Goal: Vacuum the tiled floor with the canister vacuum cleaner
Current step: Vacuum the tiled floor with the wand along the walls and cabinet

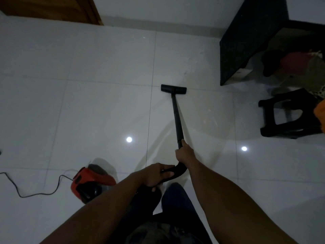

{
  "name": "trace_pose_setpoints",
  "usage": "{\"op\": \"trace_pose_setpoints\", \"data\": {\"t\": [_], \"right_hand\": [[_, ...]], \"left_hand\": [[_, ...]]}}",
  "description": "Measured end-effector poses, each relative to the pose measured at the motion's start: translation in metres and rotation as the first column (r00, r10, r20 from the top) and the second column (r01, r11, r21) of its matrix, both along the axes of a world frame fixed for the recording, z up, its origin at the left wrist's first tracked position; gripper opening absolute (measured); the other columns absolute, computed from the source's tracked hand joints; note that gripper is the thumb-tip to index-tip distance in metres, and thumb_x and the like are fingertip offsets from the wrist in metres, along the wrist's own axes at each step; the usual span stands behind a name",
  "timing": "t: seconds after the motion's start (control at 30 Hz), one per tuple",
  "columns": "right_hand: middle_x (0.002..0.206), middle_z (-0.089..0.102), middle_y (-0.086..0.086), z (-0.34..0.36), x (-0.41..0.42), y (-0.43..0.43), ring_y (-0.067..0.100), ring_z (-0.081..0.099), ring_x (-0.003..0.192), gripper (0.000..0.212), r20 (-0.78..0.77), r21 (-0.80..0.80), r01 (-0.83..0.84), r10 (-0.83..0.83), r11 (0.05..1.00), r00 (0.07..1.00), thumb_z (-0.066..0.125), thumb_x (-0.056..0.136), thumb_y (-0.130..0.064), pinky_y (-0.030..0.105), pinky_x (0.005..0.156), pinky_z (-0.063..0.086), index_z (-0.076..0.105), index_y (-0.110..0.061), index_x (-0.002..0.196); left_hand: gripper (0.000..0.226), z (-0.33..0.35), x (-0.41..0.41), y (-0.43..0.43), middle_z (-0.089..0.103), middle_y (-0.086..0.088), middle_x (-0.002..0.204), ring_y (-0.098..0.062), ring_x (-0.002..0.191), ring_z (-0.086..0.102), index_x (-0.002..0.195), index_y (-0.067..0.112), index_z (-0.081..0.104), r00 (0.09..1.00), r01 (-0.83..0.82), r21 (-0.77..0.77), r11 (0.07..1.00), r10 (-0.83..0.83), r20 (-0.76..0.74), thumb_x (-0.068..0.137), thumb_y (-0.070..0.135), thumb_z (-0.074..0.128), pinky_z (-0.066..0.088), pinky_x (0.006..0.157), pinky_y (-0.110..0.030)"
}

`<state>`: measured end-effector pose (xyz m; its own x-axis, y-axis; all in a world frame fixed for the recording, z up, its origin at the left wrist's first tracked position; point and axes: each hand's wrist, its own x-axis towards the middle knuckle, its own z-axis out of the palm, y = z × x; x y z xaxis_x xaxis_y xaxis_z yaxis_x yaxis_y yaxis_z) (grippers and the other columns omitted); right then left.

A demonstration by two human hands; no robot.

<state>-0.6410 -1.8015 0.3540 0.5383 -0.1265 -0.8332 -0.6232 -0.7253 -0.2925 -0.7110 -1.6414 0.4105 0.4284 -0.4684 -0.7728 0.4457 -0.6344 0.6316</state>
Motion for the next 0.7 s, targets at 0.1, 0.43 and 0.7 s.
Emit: {"op": "trace_pose_setpoints", "data": {"t": [0.1, 0.43, 0.7], "right_hand": [[0.145, 0.048, 0.013, 0.003, 0.042, 0.009, 0.03, 0.056, 0.118, 0.074, -0.014, 0.006, 0.005, -0.005, 1.0, 1.0, 0.049, 0.1, -0.014, 0.028, 0.075, 0.041, 0.008, -0.029, 0.16], [0.144, 0.05, 0.013, -0.013, 0.179, 0.031, 0.029, 0.057, 0.117, 0.072, 0.011, 0.033, 0.036, -0.036, 0.999, 0.999, 0.046, 0.101, -0.015, 0.026, 0.078, 0.042, 0.008, -0.031, 0.16], [0.147, 0.048, 0.016, -0.016, 0.316, 0.049, 0.033, 0.054, 0.125, 0.073, -0.006, 0.069, 0.041, -0.04, 0.997, 0.999, 0.049, 0.101, -0.019, 0.035, 0.096, 0.048, 0.008, -0.031, 0.16]], "left_hand": [[0.05, 0.01, 0.04, 0.007, 0.062, 0.01, 0.072, -0.015, 0.052, 0.06, 0.151, 0.031, 0.038, 1.0, -0.026, -0.006, 1.0, 0.026, -0.007, 0.104, 0.044, 0.045, 0.045, 0.05, -0.009], [0.051, 0.008, 0.185, 0.028, 0.059, -0.019, 0.132, -0.026, 0.095, 0.067, 0.154, 0.025, 0.034, 1.0, 0.016, -0.005, 1.0, -0.016, 0.024, 0.106, 0.038, 0.042, 0.044, 0.076, -0.017], [0.049, -0.007, 0.317, 0.042, 0.052, 0.008, 0.085, -0.001, 0.061, 0.054, 0.151, 0.027, 0.04, 0.999, -0.034, 0.003, 0.999, 0.035, -0.004, 0.104, 0.041, 0.045, 0.045, 0.05, -0.012]]}}
